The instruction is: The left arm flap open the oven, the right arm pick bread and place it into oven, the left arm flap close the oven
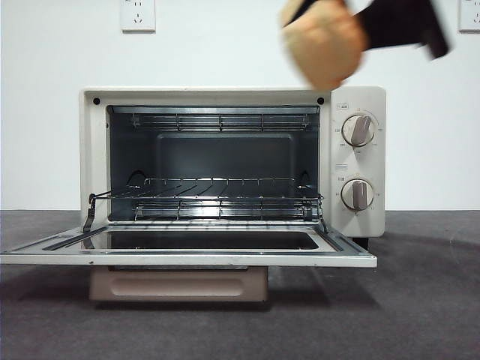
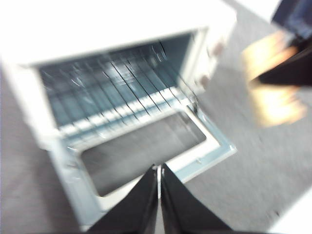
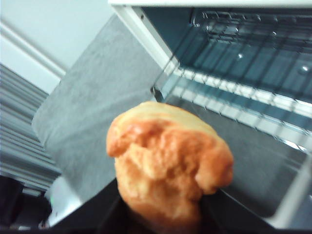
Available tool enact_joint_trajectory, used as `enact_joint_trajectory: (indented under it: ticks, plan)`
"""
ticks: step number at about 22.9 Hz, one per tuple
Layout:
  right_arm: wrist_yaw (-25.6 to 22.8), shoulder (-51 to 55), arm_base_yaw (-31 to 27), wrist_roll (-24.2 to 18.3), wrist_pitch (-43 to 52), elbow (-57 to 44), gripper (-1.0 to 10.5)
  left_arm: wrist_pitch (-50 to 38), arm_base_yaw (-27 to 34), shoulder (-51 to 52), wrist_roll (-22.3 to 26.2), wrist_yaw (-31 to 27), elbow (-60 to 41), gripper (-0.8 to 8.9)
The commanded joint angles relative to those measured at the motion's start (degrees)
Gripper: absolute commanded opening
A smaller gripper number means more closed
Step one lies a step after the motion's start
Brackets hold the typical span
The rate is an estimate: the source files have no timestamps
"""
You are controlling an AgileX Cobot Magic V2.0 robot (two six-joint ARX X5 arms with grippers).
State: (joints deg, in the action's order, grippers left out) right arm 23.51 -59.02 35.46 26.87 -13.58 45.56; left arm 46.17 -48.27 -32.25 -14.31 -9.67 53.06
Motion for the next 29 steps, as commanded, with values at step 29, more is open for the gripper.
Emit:
enact_joint_trajectory:
  ticks: [29]
  plan:
    - [-25.77,-35.08,3.30,4.66,5.46,19.17,1.3,11.30,-0.50,6.14,3.56,-7.19,6.16,0.16]
